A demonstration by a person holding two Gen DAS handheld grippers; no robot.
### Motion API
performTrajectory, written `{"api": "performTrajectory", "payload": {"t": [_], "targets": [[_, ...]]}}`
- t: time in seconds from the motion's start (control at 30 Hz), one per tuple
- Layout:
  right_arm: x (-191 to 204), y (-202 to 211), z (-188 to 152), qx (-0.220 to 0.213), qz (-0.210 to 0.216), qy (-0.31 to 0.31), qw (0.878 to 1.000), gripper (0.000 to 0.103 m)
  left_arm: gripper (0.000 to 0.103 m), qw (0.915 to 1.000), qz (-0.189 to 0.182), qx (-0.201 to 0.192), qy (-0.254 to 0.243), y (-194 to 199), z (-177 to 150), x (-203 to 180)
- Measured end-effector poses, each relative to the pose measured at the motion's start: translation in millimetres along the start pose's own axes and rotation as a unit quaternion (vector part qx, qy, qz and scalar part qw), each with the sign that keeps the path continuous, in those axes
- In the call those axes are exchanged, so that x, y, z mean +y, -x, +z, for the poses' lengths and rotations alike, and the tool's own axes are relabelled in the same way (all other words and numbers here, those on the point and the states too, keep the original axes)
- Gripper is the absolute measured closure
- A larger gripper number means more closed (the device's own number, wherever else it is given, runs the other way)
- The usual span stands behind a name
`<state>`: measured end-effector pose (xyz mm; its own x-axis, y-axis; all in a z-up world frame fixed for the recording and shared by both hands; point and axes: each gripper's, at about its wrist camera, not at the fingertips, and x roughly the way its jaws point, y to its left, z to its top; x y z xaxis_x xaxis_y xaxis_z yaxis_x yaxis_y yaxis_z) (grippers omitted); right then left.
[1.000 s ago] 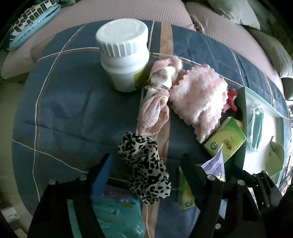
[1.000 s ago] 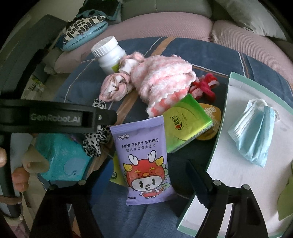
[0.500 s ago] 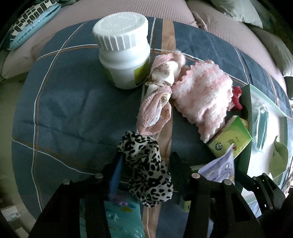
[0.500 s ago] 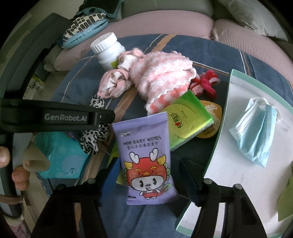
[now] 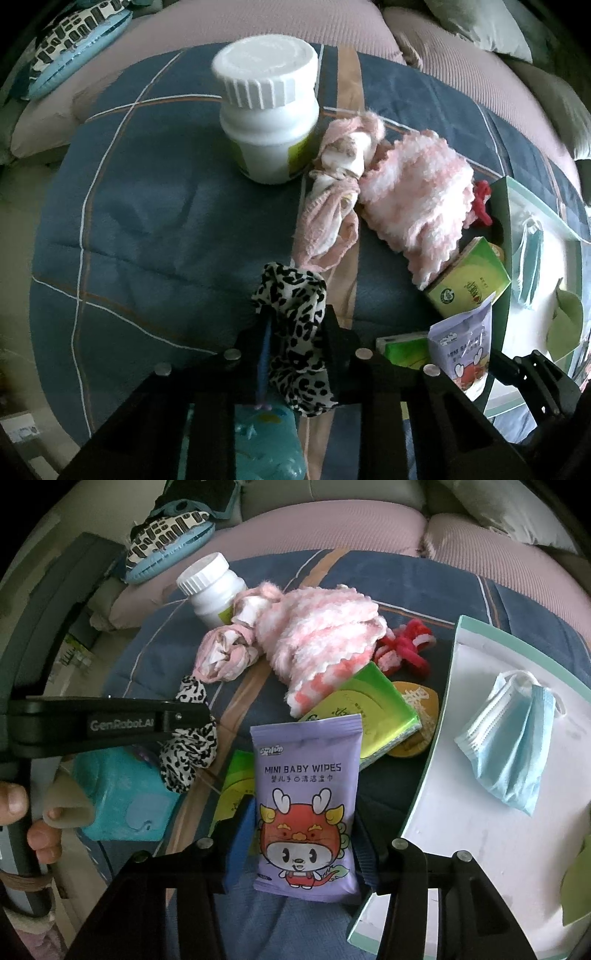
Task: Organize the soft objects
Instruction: 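Grasp the leopard-print scrunchie with the left tool while the right tool grasps the purple wipes packet, then lift the scrunchie with the left tool while the right tool lifts the wipes packet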
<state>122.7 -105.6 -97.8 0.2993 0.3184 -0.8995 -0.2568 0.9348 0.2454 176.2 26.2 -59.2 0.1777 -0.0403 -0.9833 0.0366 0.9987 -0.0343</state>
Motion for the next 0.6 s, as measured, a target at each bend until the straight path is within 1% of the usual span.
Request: {"api": "performTrajectory", "payload": {"t": [0.2,0.47,0.6], "targets": [[-4.7,6.4,1.8,-0.003,0.007,-0.006,1.000,0.050,0.081,0.9997,-0.008,-0.019,0.011,8.5,-11.3,8.7],[-11.5,16.1,2.2,-0.008,0.014,-0.012,1.000,0.050,0.082,0.9981,-0.016,-0.051,0.031,28.2,-24.3,18.5],[-14.0,22.1,2.7,-0.013,0.018,-0.017,1.000,0.050,0.082,0.9967,-0.021,-0.069,0.037,45.5,-28.7,25.5]]}}
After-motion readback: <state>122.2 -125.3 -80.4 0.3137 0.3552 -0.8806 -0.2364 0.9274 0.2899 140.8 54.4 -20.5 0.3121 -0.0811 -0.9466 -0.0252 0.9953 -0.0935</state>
